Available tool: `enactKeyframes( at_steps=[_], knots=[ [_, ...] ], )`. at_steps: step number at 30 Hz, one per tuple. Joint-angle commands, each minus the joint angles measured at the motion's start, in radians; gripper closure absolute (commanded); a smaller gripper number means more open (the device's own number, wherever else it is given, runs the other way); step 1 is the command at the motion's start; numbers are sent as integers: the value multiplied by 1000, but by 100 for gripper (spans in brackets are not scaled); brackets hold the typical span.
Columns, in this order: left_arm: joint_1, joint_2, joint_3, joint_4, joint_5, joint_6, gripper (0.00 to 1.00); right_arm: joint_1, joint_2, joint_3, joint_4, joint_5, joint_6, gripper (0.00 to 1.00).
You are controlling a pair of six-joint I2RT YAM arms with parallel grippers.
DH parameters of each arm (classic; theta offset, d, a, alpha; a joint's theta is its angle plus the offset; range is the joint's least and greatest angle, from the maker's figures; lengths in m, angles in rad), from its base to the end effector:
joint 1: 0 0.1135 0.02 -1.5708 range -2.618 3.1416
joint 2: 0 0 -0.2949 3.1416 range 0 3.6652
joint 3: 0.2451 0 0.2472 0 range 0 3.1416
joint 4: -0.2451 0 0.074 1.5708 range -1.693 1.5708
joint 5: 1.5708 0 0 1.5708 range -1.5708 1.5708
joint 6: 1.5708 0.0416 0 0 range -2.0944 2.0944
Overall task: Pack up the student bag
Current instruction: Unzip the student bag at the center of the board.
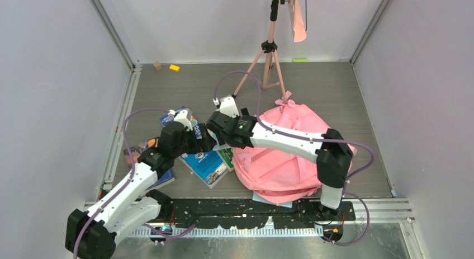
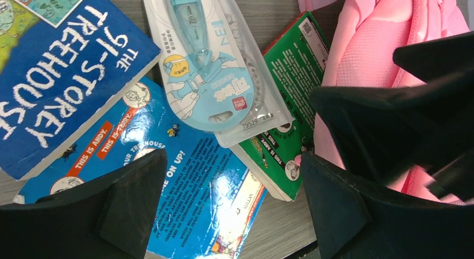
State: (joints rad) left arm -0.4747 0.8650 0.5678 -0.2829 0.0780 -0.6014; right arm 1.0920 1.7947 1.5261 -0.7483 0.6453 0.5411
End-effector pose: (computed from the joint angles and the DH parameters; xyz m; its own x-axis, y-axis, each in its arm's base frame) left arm 0.1516 -0.0816 0.2618 -0.6926 -0.2783 -0.6655 0.1477 0.8483 -0.5084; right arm 0.2014 0.3337 0.3040 -0.6260 -0.3128 -0.7143 -0.2810 0.9450 -0.1675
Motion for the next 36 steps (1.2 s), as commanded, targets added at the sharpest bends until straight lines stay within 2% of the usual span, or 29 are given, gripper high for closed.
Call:
enactKeyframes(
  at_steps=[1,7,9,11,12,13,14,15,16,17,19,24,29,32,36],
  knots=[
    [14,-45,-11,-14,-26,7,7,0,85,78,-50,133,52,8],
    [16,-99,-34,-25,-55,16,6,-15,162,84,-114,223,80,9],
    [17,-101,-34,-28,-49,22,6,-20,178,86,-124,229,85,14],
    [17,-101,-37,-25,-33,28,6,-21,183,93,-139,228,94,23],
    [16,-100,-39,-17,-23,29,6,-21,180,93,-143,225,96,32],
    [16,-99,-43,-7,-12,30,6,-22,171,93,-147,225,103,49],
    [16,-96,-47,16,12,40,6,-21,163,92,-157,227,108,58],
    [16,-90,-54,49,53,62,6,-21,140,90,-165,229,115,73],
    [16,-81,-58,82,134,89,6,-22,123,84,-167,228,117,79],
    [16,-67,-57,107,197,111,8,-21,82,71,-167,222,118,89],
    [13,-38,-51,156,296,138,14,-21,3,40,-150,205,106,98],
    [-53,17,-58,302,402,208,15,-33,-248,-49,-69,83,-11,100],
    [-172,61,-58,452,419,266,15,-119,-417,-88,-60,-185,-82,100],
    [-242,75,-48,521,385,273,16,-167,-489,-85,-86,-302,-108,100],
    [-376,61,-19,560,274,316,21,-192,-533,-70,-122,-341,-116,100]
  ],
)
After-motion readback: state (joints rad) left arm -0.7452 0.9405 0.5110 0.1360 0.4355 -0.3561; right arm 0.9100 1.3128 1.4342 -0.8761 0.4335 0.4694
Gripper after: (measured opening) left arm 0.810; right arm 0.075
